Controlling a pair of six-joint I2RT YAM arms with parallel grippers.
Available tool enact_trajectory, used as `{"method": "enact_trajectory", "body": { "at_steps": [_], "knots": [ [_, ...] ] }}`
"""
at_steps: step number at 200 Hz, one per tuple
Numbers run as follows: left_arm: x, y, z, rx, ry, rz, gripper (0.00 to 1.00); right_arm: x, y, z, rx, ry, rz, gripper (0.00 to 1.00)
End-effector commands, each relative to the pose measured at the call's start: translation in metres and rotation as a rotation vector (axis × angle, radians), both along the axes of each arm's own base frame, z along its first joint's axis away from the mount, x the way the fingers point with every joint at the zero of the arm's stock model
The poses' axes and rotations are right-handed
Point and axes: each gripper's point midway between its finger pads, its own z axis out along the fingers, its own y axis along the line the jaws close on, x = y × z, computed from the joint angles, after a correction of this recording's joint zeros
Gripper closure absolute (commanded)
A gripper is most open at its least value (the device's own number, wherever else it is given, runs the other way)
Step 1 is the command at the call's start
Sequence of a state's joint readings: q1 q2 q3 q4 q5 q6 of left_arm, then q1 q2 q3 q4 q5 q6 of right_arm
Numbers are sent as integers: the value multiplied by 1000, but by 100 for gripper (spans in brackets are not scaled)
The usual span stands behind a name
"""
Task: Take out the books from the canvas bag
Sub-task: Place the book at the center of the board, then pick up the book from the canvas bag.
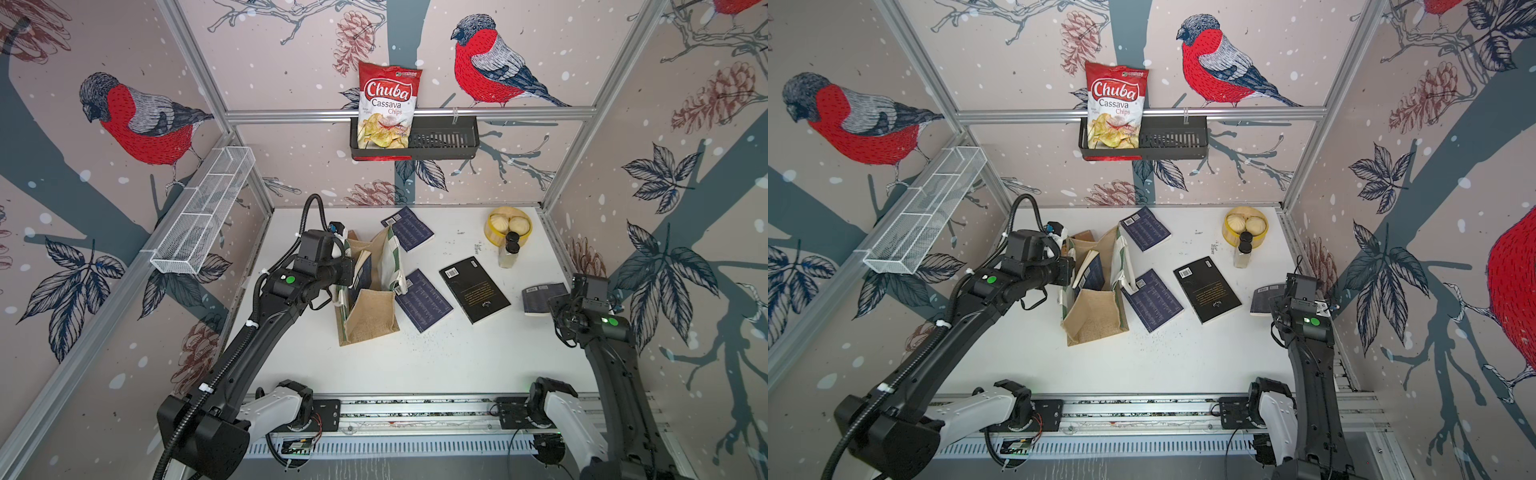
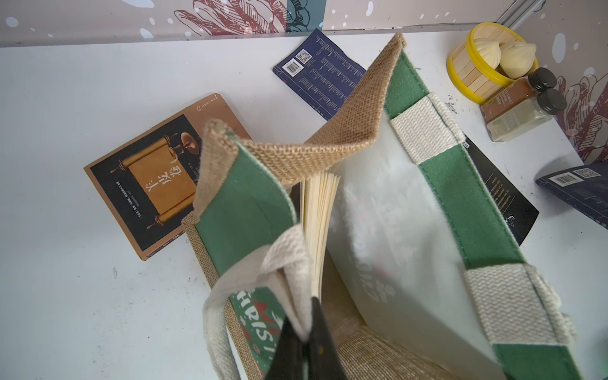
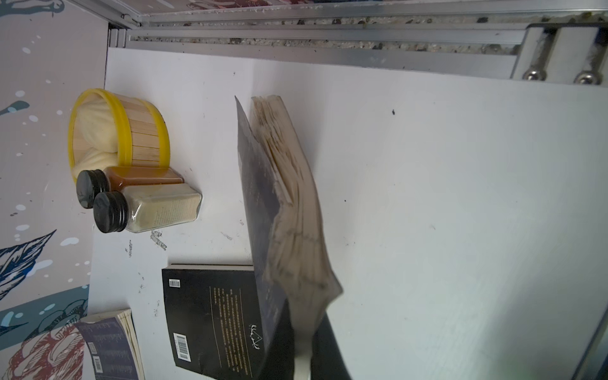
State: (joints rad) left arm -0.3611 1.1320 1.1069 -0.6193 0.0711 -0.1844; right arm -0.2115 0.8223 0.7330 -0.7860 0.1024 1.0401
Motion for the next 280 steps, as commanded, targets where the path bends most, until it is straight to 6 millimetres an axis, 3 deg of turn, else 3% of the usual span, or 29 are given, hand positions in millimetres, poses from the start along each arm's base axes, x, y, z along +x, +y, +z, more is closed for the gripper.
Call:
{"method": "enact_trajectory", "body": {
  "at_steps": [1, 14, 18, 31, 40, 60, 78, 84, 105, 121, 133, 160, 186, 206, 216, 241, 280],
  "knots": [
    [-2, 0, 0, -2, 3, -6, 100, 11, 2, -5, -8, 1, 98, 100],
    [-1, 0, 0, 0, 2, -5, 100, -1, -4, -17, -7, 83, 57, 97],
    [-2, 0, 0, 1, 3, -5, 100, -4, -6, -20, -7, 103, 47, 90],
    [-1, 0, 1, 2, -1, -3, 100, -11, -6, -30, 10, 147, 37, 56],
    [-1, 1, 1, 4, -2, -2, 100, -15, -7, -32, 15, 173, 29, 44],
    [-1, 2, 2, 12, -7, 1, 100, -21, -5, -31, 27, 245, 48, 31],
    [-1, 4, 3, 24, -10, 6, 100, -25, 2, -21, 48, 316, 100, 27],
    [-1, 6, 3, 27, -12, 9, 100, -24, 4, -16, 45, 324, 118, 22],
    [-1, 6, 4, 27, -15, 10, 100, -11, 22, 15, 36, 264, 197, 20],
    [0, 6, 4, 28, -14, 13, 100, 9, 58, 41, 69, 171, 301, 11],
    [0, 8, 4, 35, -16, 19, 100, 25, 98, 60, 90, 110, 402, 10],
    [-1, 9, 7, 41, -23, 20, 100, 50, 209, 98, 128, 51, 692, 15],
    [0, 6, 8, 22, -25, 15, 100, 69, 330, 124, 122, 72, 1002, 21],
    [1, 2, 9, -5, -25, 10, 100, 76, 404, 152, 94, 81, 1197, 24],
    [0, -2, 8, -26, -23, -4, 100, 74, 439, 163, 153, 49, 1297, 30],
    [-3, -4, 6, -51, -18, -3, 100, 59, 473, 161, 266, 58, 1347, 40],
    [-5, -2, 5, -49, -24, 2, 100, 41, 483, 134, 253, 151, 1396, 43]
  ]
}}
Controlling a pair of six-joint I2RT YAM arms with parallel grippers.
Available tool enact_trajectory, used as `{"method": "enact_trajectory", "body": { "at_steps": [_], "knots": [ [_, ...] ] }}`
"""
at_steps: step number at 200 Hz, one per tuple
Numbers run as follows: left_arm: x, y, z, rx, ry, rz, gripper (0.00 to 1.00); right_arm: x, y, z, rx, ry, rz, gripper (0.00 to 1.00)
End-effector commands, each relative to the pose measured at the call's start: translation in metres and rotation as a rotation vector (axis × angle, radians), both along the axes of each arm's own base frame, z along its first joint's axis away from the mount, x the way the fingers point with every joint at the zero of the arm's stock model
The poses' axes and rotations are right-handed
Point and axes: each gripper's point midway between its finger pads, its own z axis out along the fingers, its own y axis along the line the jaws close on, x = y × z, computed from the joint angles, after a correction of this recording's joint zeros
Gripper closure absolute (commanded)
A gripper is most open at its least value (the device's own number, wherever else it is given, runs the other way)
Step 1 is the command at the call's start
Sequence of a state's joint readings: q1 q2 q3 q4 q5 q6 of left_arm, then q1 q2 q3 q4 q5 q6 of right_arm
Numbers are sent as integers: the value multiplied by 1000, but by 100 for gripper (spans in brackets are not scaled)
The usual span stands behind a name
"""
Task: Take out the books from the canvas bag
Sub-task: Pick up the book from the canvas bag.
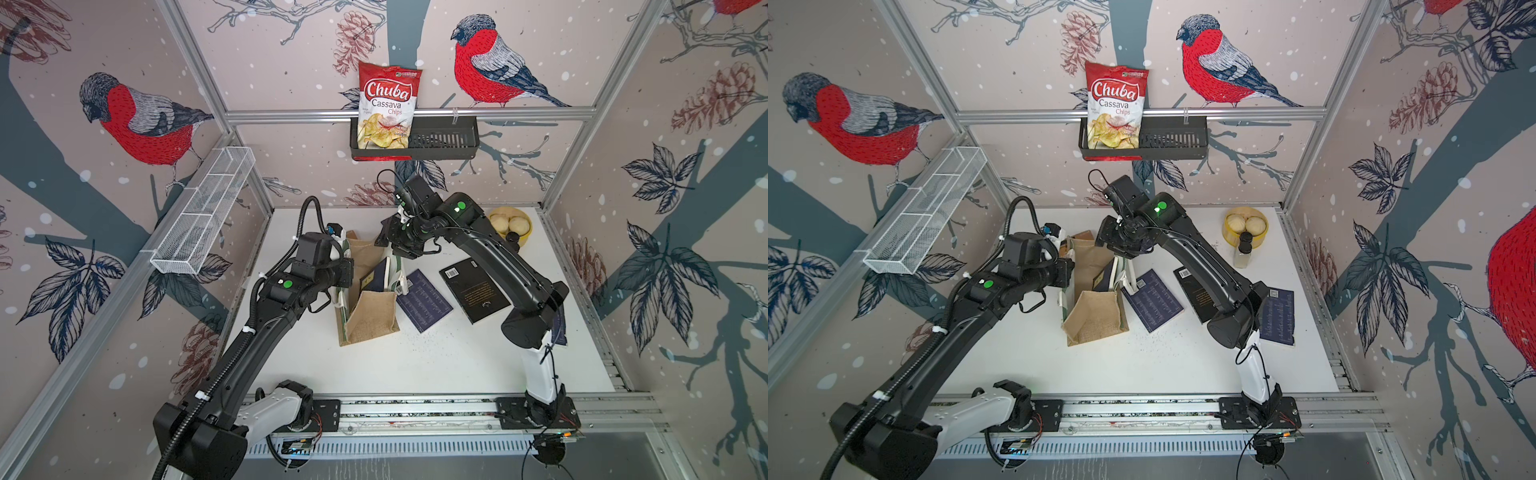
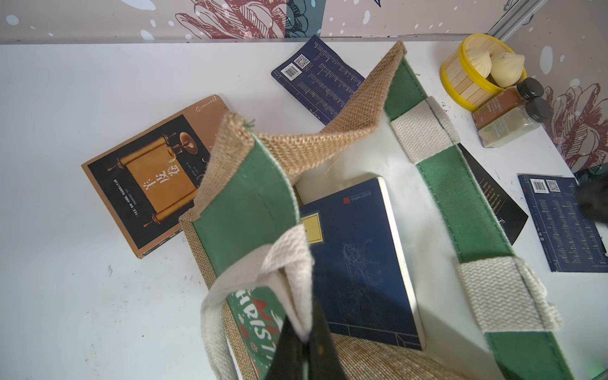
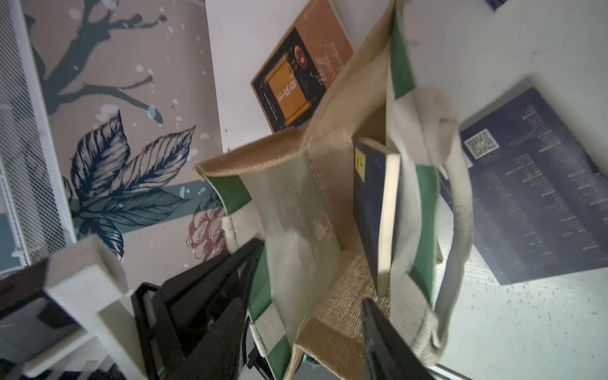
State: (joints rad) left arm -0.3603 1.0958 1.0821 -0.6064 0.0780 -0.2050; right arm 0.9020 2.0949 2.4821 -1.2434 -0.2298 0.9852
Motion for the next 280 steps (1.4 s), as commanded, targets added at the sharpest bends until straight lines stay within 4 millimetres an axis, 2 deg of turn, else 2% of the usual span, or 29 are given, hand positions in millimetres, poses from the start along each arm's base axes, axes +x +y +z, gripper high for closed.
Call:
{"method": "enact_trajectory", "body": {
  "at_steps": [1, 26, 45, 66, 89, 107, 145, 180, 238, 264, 280],
  "knots": [
    [0, -3, 2, -23, -10, -6, 100, -16, 2, -18, -43, 61, 61, 43],
    [0, -6, 1, -36, -9, -17, 100, -18, 13, -28, -48, 62, 87, 43],
    [-1, -9, 1, -49, -8, -34, 100, -20, 17, -42, -83, 70, 105, 43],
    [-2, -9, 3, -50, -11, -36, 100, -22, 9, -68, -174, 91, 112, 44],
    [-2, -9, 3, -49, -13, -38, 100, -23, -12, -91, -276, 105, 67, 47],
    [-3, -9, 1, -47, -9, -38, 100, -21, -21, -90, -293, 94, 50, 47],
    [-5, -7, -4, -39, 3, -32, 100, -19, -24, -81, -282, 76, 35, 48],
    [-5, -6, -5, -33, 5, -31, 100, -20, -19, -98, -318, 84, 57, 48],
    [-5, -6, -9, -31, 15, -34, 100, 2, -12, -120, -351, 68, 53, 49],
    [-4, -7, -8, -31, 13, -34, 100, 4, -7, -129, -352, 72, 63, 52],
    [-5, -7, -8, -31, 14, -34, 100, 6, -4, -134, -351, 70, 68, 59]
  ]
}}
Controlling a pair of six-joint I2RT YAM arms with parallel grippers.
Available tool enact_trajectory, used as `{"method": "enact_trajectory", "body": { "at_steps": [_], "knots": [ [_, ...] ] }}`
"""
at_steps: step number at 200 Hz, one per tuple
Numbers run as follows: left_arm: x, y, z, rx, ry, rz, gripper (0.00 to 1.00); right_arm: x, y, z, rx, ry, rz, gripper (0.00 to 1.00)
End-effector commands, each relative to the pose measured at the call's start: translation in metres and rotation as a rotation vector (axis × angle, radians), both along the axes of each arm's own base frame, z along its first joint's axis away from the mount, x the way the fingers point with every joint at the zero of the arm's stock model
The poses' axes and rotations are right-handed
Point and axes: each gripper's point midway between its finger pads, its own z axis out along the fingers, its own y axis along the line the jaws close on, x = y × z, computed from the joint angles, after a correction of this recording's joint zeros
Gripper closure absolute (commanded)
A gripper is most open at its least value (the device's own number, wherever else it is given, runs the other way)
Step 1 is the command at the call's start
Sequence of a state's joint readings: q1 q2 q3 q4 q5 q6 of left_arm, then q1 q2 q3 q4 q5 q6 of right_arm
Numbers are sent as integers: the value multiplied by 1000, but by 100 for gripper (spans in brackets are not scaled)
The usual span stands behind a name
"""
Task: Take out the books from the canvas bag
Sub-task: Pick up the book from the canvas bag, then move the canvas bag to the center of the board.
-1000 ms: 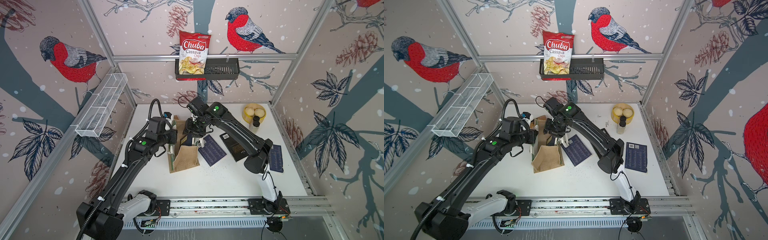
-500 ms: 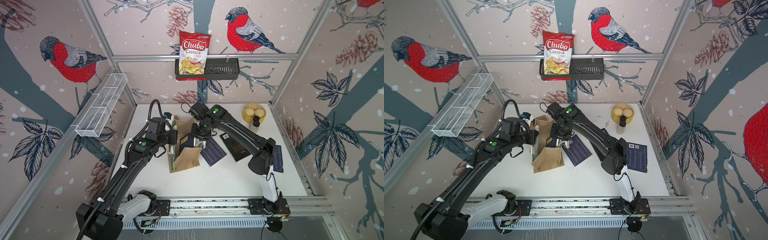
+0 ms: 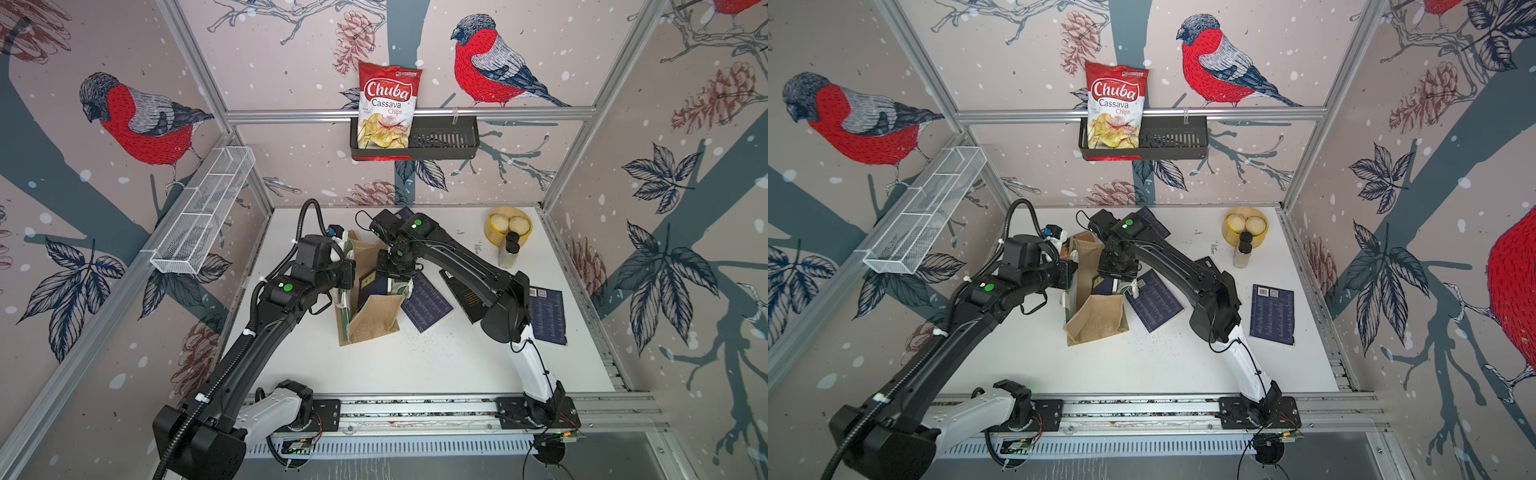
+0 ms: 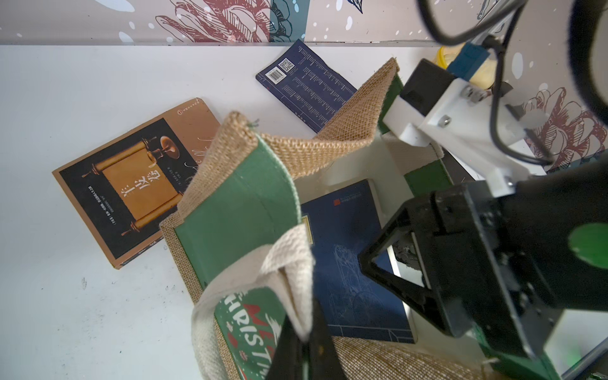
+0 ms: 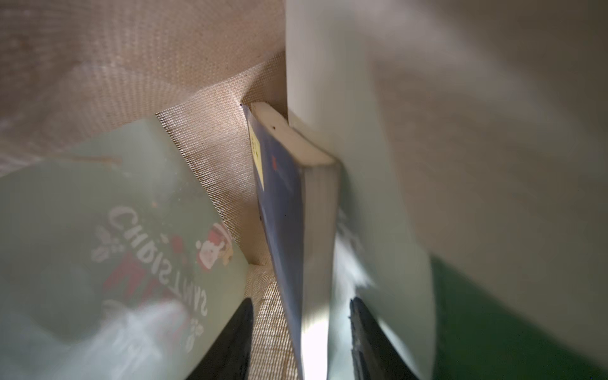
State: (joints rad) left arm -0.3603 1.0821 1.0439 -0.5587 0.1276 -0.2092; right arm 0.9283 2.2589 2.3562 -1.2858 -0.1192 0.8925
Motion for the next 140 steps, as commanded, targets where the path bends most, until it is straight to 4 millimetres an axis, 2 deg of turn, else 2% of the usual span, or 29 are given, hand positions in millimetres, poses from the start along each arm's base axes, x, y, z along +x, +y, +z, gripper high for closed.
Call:
{"method": "enact_trajectory", "body": {
  "at_steps": [1, 35, 59, 92, 140],
  "knots": [
    [-3, 2, -5, 10, 22, 0, 100, 3, 1, -6, -14, -10, 13, 60],
    [-2, 2, -5, 11, 23, 2, 100, 7, 6, -14, -5, -8, 26, 86],
    [-2, 4, -4, 20, 18, 8, 100, 12, 10, 7, 44, -62, 30, 100],
    [-1, 7, -3, 31, 10, 19, 100, 11, 6, 56, 145, -138, 33, 100],
    [2, 15, -1, 59, -9, 57, 100, -2, -10, 121, 296, -207, 66, 100]
  ]
}}
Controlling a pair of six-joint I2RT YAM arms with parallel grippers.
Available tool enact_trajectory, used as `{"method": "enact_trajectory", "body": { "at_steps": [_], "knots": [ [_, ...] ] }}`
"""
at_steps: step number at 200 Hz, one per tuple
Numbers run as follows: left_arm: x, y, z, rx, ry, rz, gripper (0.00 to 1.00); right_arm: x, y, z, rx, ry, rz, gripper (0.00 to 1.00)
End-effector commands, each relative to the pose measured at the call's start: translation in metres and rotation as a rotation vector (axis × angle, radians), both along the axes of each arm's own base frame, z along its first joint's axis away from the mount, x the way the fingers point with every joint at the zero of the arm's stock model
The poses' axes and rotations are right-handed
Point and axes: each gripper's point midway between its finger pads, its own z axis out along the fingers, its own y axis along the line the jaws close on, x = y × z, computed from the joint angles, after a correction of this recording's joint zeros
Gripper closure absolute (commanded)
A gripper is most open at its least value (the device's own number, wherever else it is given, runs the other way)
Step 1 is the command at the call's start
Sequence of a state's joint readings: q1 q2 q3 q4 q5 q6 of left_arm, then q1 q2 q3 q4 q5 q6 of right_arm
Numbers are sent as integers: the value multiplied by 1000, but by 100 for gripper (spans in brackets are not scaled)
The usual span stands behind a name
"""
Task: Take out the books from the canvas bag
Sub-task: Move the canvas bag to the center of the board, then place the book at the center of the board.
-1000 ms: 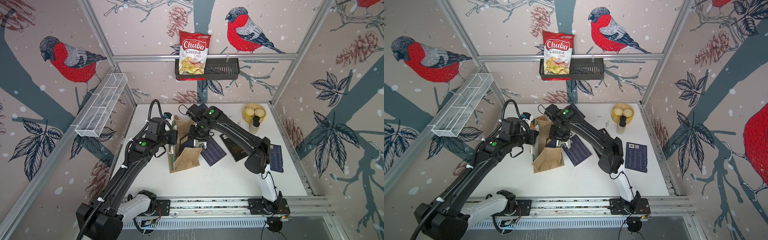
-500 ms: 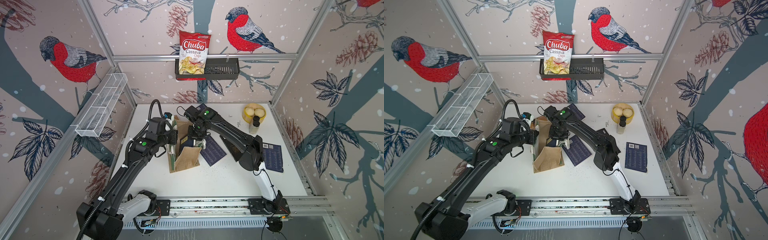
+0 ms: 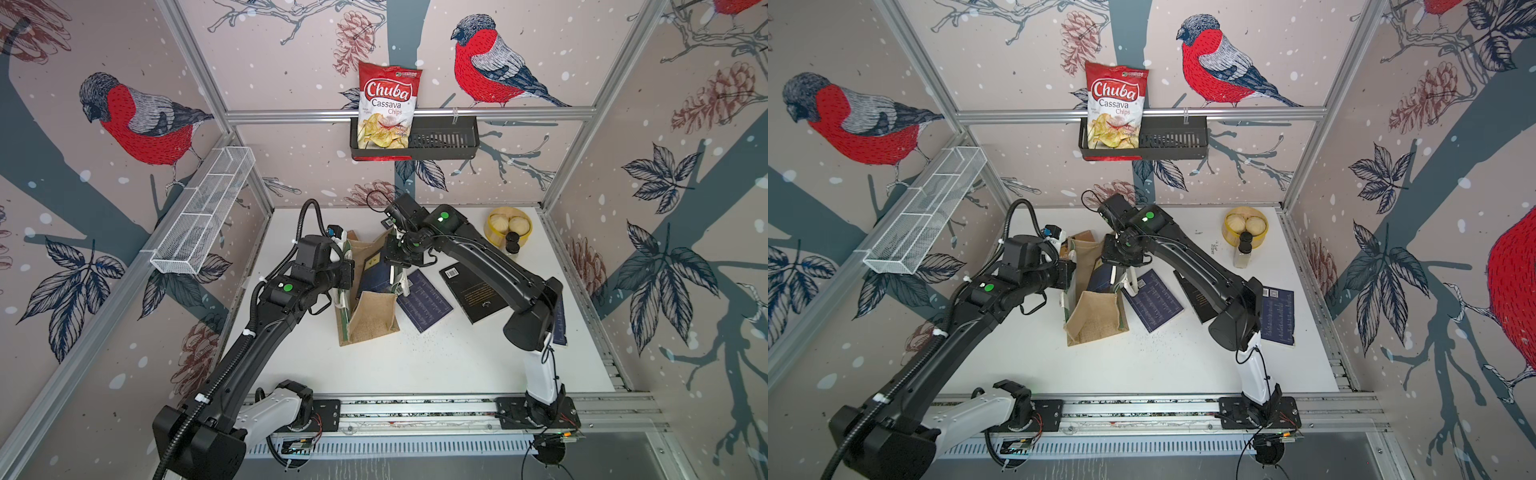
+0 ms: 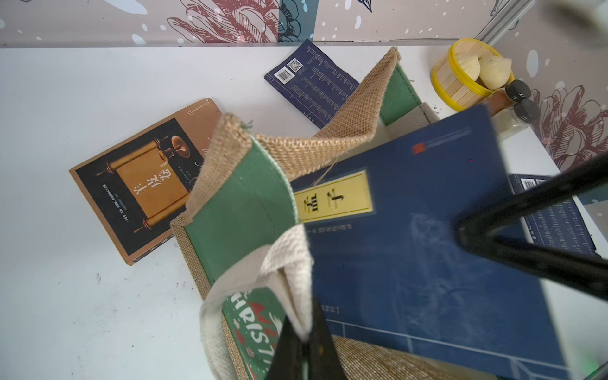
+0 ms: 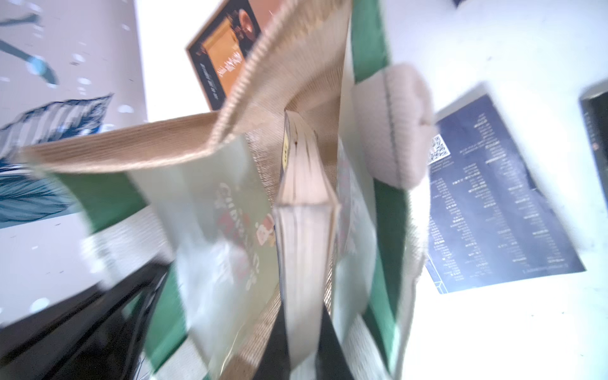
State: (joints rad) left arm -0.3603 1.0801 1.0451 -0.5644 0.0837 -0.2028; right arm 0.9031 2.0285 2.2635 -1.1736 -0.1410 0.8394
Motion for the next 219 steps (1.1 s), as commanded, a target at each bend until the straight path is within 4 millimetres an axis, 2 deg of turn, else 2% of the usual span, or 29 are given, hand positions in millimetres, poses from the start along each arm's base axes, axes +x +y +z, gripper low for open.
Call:
{"method": "enact_trajectory", "body": {
  "at_steps": [1, 23, 43, 65, 78, 92, 113, 138, 157, 195, 219],
  "knots": [
    [0, 8, -1, 27, -1, 30, 100, -4, 2, 32, 94, -53, 35, 100],
    [1, 16, 0, 53, -9, 62, 100, -6, -11, 64, 153, -92, 15, 100],
    [1, 23, 2, 79, -16, 89, 100, 0, -33, 98, 227, -146, -49, 100],
    [3, 37, 5, 95, -15, 161, 100, 14, -73, 134, 325, -221, -174, 100],
    [3, 49, 8, 101, -19, 217, 100, 21, -99, 145, 391, -260, -252, 100],
    [3, 61, 12, 121, -28, 264, 100, 26, -124, 144, 468, -286, -332, 100],
    [-1, 84, 14, 180, -19, 351, 100, 28, -148, 122, 518, -273, -398, 100],
    [-7, 102, 8, 219, 30, 425, 100, 28, -144, 82, 454, -219, -352, 100],
    [-12, 115, 2, 202, 70, 479, 100, 28, -129, 44, 390, -159, -267, 100],
    [-33, 168, -24, 145, 189, 669, 100, 21, -83, -28, 281, -31, -33, 100],
    [-42, 196, -19, 188, 191, 774, 100, 6, -47, -66, 210, 33, 113, 100]
  ]
}}
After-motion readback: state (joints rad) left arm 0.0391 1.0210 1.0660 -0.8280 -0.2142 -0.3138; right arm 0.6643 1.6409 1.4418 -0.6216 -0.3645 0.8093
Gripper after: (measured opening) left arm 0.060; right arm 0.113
